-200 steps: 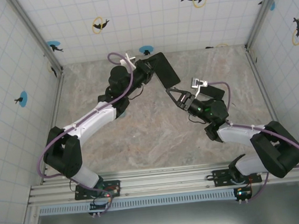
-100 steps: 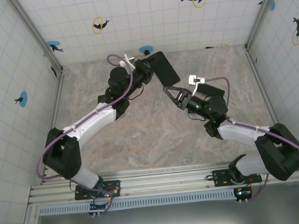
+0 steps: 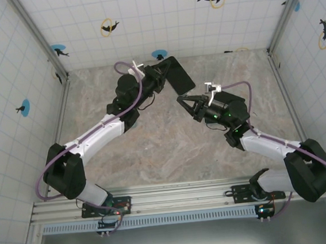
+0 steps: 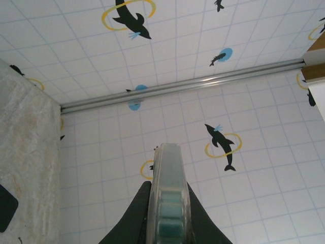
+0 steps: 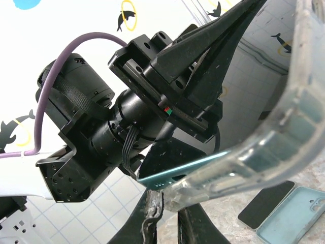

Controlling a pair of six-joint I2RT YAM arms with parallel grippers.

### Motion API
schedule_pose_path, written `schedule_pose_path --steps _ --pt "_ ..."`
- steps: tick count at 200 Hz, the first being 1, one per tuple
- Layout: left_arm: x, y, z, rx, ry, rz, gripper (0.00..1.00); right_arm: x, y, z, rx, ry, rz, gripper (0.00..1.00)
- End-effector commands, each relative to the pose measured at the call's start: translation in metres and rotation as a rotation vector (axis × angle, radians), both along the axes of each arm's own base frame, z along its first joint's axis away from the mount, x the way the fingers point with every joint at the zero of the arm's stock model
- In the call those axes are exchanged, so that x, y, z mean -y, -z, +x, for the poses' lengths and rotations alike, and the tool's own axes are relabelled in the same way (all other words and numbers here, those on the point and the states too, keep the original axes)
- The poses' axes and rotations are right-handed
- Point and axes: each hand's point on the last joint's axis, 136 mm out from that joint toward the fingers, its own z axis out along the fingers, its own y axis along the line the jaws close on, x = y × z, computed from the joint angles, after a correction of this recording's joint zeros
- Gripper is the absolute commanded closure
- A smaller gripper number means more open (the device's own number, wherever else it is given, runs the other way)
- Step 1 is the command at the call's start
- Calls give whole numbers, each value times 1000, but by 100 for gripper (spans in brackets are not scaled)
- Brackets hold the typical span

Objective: Take the phone out of the phone case

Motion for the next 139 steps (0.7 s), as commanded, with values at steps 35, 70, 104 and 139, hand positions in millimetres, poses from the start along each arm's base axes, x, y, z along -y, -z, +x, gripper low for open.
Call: schedule_pose_path --steps 35,70,104,139 --pt "3 -57 -40 167 92 -2 100 15 11 20 -48 75 -41 80" --pt "0 -71 -43 310 128 119 100 23 9 9 1 -34 -90 60" --pt "-18 -75 -42 408 150 165 100 34 14 -5 85 -127 -174 43" --pt "-16 -78 -50 505 258 213 100 35 15 -14 164 -192 -232 41"
